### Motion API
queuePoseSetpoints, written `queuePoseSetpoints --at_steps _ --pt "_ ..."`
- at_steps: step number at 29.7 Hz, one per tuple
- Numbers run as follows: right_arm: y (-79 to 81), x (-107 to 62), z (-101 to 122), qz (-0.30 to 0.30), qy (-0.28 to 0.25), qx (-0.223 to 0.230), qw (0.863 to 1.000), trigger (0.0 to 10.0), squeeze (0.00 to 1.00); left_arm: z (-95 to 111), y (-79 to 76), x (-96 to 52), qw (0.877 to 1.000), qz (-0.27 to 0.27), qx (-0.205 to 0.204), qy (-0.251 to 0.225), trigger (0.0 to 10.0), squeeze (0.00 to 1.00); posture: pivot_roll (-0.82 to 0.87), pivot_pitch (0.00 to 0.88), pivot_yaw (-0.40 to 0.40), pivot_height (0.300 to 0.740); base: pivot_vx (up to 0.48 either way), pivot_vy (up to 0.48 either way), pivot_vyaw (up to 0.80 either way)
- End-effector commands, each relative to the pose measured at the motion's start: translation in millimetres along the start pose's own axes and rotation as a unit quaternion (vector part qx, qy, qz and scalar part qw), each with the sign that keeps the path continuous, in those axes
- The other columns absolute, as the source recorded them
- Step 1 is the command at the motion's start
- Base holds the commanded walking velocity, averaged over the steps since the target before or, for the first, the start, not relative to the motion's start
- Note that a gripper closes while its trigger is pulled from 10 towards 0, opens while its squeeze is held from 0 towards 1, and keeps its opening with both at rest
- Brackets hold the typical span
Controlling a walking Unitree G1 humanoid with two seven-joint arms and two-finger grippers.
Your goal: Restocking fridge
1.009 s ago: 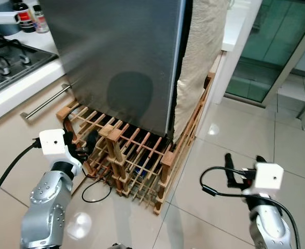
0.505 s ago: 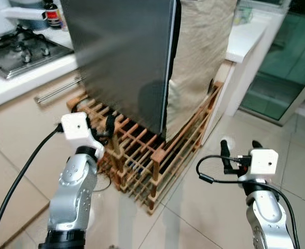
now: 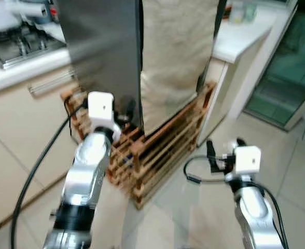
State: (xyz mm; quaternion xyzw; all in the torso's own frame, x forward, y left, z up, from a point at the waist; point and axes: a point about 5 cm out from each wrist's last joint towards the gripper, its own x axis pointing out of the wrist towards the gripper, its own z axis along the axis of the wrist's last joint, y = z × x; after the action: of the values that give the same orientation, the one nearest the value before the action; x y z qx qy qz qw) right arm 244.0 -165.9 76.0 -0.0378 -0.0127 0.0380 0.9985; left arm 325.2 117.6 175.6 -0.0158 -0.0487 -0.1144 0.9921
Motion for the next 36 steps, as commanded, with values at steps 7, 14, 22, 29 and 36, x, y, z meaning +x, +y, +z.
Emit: queuePoseSetpoints --at_steps 7,14,22,29,36 --pt "14.6 10.8 14.0 0.024 -0.021 0.002 0.999 10.0 0.27 8.7 -15.4 29.0 1.000 -0.019 -0.014 -0.001 10.0 0.00 -0.15 0.000 0.023 0.740 0.000 0.000 0.00" --pt "11.7 5.5 15.7 0.012 -0.025 0.007 1.000 10.0 0.26 -4.9 21.4 20.2 0.999 0.035 -0.027 0.019 10.0 0.00 -0.18 0.000 0.057 0.740 0.000 0.000 0.00" --pt "-29.8 -36.7 22.1 -0.072 -0.016 0.015 0.997 10.0 0.27 -48.7 61.0 -111.6 0.996 0.060 0.029 0.063 10.0 0.00 -0.16 0.000 0.030 0.740 0.000 0.000 0.00" --pt "-25.2 -41.7 15.9 -0.056 -0.003 0.014 0.998 10.0 0.27 -44.4 50.9 -117.5 0.996 0.056 0.050 0.053 10.0 0.00 -0.14 0.000 0.017 0.740 0.088 0.000 0.00" --pt "-18.1 -27.7 21.2 -0.040 -0.013 0.020 0.999 10.0 0.27 -14.7 28.8 -92.0 1.000 0.030 0.006 0.003 10.0 0.00 -0.13 0.000 0.022 0.740 0.451 0.000 0.00"
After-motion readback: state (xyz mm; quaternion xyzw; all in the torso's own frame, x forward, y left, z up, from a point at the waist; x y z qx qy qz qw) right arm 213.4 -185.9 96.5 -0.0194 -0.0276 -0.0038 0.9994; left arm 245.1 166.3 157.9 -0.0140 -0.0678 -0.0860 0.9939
